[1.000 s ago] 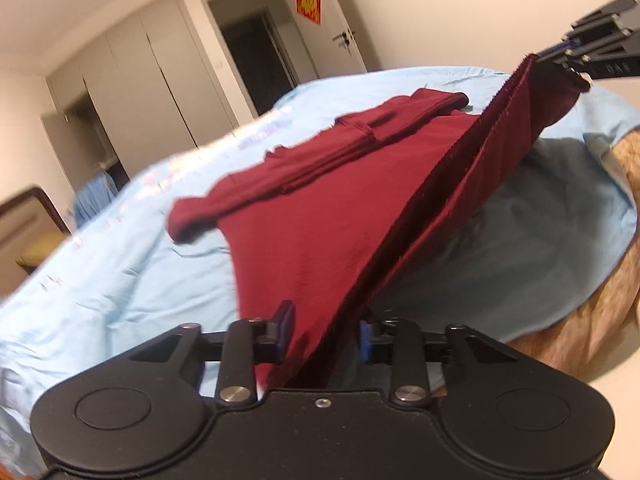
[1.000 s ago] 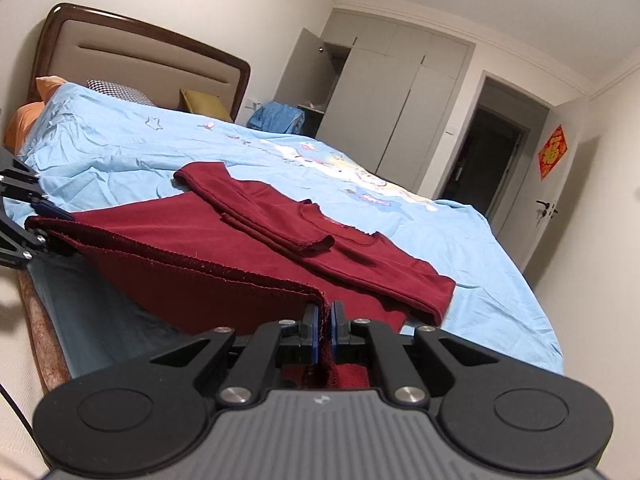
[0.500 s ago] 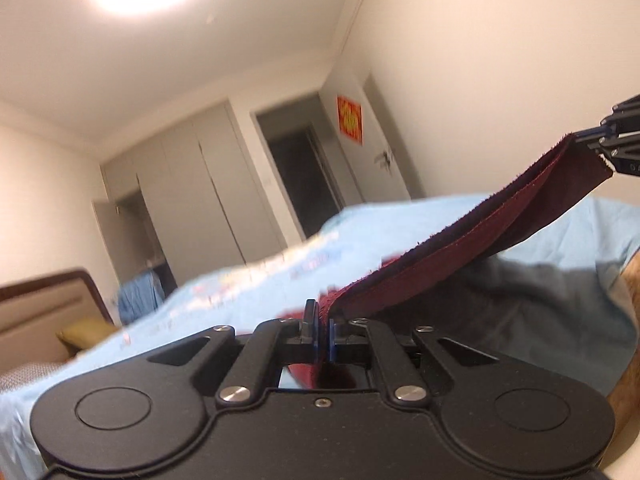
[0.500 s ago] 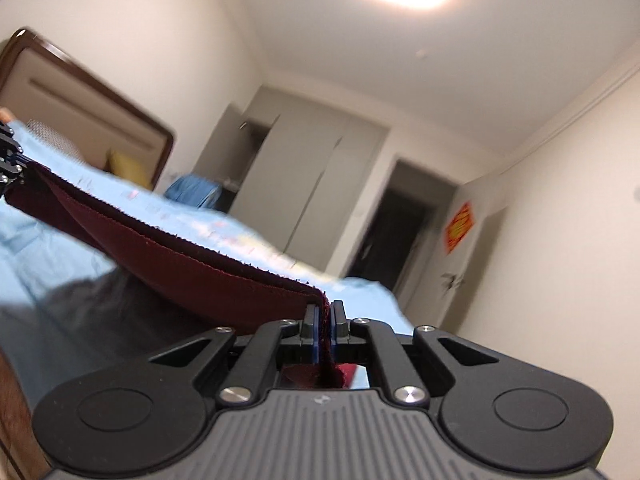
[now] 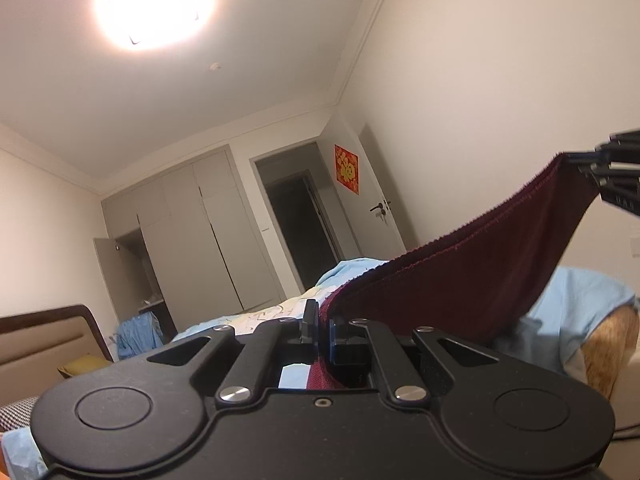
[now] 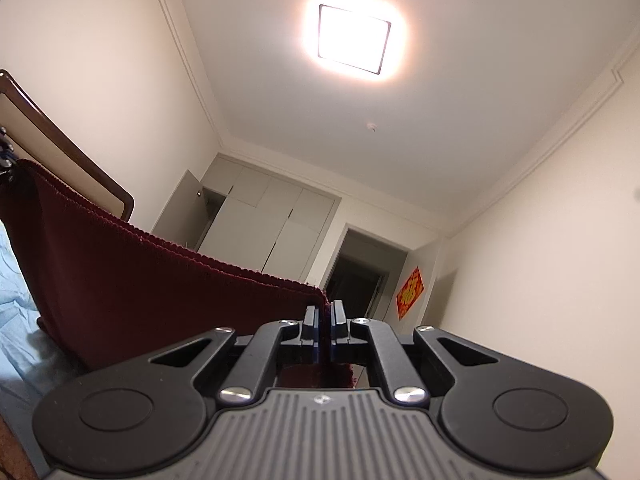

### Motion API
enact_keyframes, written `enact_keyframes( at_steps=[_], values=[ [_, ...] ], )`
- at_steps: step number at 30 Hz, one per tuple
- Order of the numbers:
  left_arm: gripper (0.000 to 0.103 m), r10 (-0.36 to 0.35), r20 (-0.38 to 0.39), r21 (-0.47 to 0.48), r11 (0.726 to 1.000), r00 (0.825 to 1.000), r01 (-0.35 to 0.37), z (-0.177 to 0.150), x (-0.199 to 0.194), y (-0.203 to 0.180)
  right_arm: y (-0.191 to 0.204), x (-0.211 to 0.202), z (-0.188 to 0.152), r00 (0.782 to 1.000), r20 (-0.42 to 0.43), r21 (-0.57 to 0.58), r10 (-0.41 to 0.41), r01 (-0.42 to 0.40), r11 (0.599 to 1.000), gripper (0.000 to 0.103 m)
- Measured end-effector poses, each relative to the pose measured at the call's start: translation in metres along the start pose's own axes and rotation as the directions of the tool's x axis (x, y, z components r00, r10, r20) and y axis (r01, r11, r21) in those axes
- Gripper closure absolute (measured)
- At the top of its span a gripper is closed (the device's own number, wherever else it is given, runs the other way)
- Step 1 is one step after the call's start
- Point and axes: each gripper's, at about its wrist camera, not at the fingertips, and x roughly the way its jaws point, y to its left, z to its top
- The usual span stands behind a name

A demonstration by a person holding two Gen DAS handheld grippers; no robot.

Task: Fold small clothes
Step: 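Lift the hem with both grippers and fold it up toward the collar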

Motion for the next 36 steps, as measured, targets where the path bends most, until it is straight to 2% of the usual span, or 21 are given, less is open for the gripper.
enact_keyframes(
  at_steps=[6, 9, 13, 19, 24, 31, 36],
  values=[
    [0.099, -0.022, -0.059, 0.012, 1.0, 0.998, 0.023, 0.01, 0.045, 0.012, 0.004, 0.046, -0.009, 0.999, -0.02, -0.062, 0.032, -0.033, 0.998, 0.097],
    [0.099, -0.033, -0.106, 0.014, 0.999, 0.994, 0.034, 0.011, 0.084, 0.023, 0.002, 0.088, -0.017, 0.996, -0.051, -0.064, 0.07, -0.073, 0.995, 0.097],
    [0.099, -0.065, -0.183, -0.046, 0.997, 0.981, 0.057, 0.011, 0.144, 0.039, 0.003, 0.154, -0.029, 0.985, -0.124, -0.05, 0.123, -0.13, 0.99, 0.097],
    [0.098, -0.074, -0.318, -0.03, 0.997, 0.945, 0.068, -0.002, 0.236, 0.057, 0.024, 0.245, -0.056, 0.955, -0.238, -0.108, 0.175, -0.205, 0.973, 0.097],
    [0.098, -0.067, -0.421, -0.02, 0.998, 0.904, 0.065, -0.038, 0.304, 0.064, 0.053, 0.298, -0.087, 0.924, -0.323, -0.136, 0.203, -0.257, 0.957, 0.097],
    [0.098, -0.072, -0.536, -0.066, 0.997, 0.841, 0.043, -0.097, 0.369, 0.069, 0.093, 0.339, -0.132, 0.874, -0.425, -0.119, 0.235, -0.312, 0.943, 0.097],
    [0.098, -0.087, -0.571, -0.081, 0.995, 0.816, 0.05, -0.125, 0.393, 0.069, 0.112, 0.358, -0.164, 0.844, -0.48, -0.107, 0.239, -0.327, 0.939, 0.097]
  ],
)
